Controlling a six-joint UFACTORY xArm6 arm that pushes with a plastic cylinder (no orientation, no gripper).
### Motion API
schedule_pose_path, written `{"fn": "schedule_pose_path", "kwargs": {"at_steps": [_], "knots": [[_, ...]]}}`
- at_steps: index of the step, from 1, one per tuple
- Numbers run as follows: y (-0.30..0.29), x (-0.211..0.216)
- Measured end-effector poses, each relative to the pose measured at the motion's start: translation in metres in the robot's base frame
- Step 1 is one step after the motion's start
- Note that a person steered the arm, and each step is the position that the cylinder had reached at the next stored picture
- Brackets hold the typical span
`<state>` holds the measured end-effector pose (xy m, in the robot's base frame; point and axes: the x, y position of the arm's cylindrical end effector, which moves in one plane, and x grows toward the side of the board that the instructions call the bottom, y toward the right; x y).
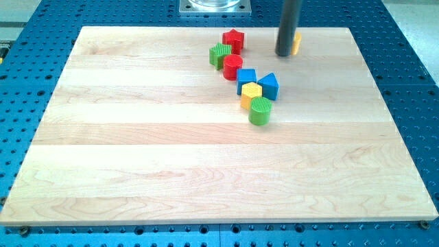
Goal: Form a diagonal line with red circle cube and hexagon
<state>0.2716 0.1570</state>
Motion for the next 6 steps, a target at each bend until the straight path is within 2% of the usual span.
{"fn": "schedule_pose_path", "kwargs": {"at_steps": [1,2,3,4,5,6], "knots": [[0.014,0.032],[0.009,0.127],[-0.087,0.164],[-0.179,0.165],[-0.167,0.140],[-0.129,0.120]]}}
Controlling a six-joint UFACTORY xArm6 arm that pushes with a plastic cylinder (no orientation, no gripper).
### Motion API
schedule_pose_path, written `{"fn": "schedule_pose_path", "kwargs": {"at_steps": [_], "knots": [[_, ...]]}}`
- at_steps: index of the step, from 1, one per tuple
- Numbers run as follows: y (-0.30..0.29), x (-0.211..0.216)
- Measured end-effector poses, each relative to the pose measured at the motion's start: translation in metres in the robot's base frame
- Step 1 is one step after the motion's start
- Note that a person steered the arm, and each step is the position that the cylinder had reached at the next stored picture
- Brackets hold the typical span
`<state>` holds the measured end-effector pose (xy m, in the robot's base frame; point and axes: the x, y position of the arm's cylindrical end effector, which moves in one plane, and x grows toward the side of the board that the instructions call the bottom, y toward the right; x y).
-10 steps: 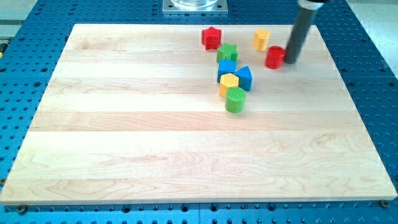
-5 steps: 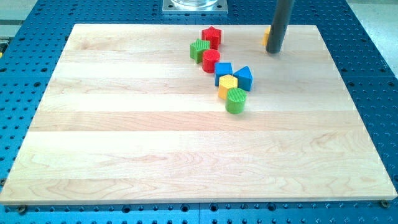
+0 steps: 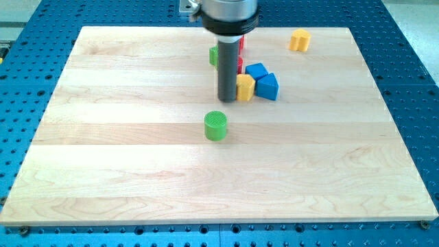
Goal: Form a diagonal line with red circle cube and hexagon
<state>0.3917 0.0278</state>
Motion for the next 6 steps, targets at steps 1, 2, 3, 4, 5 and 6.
{"fn": "schedule_pose_path", "kwargs": {"at_steps": [1,2,3,4,5,6], "knots": [[0.044,-0.016],[0.055,-0.011],[0.107,-0.033],[0.115,-0.046],[0.115,-0.060],[0.126,-0.033]]}}
